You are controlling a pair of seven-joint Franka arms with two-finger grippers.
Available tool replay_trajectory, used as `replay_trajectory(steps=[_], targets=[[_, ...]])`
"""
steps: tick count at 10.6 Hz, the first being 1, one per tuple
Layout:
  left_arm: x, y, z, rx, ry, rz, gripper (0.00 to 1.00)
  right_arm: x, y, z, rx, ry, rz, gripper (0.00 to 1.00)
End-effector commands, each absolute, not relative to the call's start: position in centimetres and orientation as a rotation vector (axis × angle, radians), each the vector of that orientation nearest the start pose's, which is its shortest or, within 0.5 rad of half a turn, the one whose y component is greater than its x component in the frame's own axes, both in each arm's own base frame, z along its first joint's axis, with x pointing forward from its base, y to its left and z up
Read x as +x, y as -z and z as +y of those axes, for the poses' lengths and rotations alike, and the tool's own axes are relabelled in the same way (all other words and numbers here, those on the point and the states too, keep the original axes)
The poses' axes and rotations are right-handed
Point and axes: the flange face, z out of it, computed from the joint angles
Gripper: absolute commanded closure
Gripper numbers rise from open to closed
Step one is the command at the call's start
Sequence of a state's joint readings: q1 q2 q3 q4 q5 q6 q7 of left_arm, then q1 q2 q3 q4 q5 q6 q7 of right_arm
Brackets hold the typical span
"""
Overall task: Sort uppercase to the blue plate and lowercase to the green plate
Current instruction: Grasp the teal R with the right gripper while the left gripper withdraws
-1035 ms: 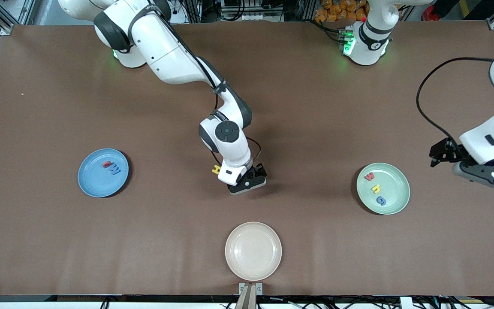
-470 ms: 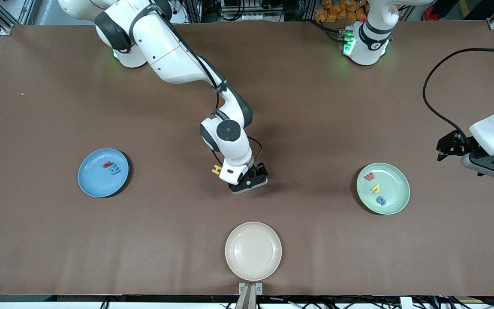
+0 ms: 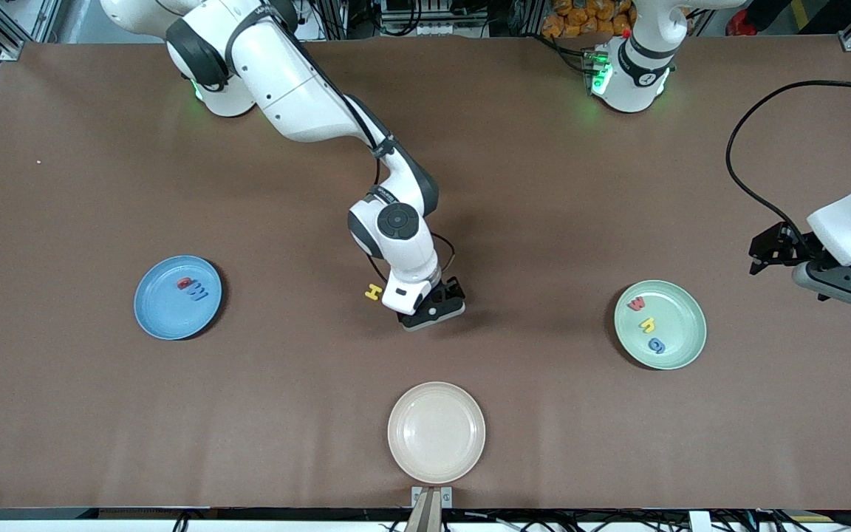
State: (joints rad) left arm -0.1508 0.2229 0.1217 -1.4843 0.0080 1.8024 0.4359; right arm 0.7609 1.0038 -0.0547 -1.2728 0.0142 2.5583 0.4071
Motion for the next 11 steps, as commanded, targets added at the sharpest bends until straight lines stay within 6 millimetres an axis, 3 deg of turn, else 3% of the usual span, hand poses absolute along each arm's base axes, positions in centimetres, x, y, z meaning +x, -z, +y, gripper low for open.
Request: replay_trajectory(steps=[1,2,3,7,9,11], targets=[[63.1,-55.9,-2.4,-3.015,0.133,0.748,0.00,57.7,-17.0,50.7,-2.976,0.388,-0.512,0.47],[63.1,-55.9,-2.4,-3.016,0.133,0.746,0.00,57.9,-17.0,50.2,-2.976,0.398,-0.552,0.87],[63.1,-55.9,-2.4,-3.016,0.131,0.746,0.00,57.8,-16.7,50.0,-2.979,0.395,-0.564,1.00],[63.1,-55.9,-2.7,-3.016,0.131,0.748,0.00,58.0,-17.4,49.9,-2.972,0.410,-0.558,1.00],[63.1,-55.7,-3.8,-3.017,0.123,0.760,0.00,58.6,-20.0,49.8,-2.960,0.431,-0.533,1.00],[62.6,-54.7,-5.0,-3.101,0.063,0.705,0.00,59.3,-22.8,48.1,-2.958,0.443,-0.497,1.00]])
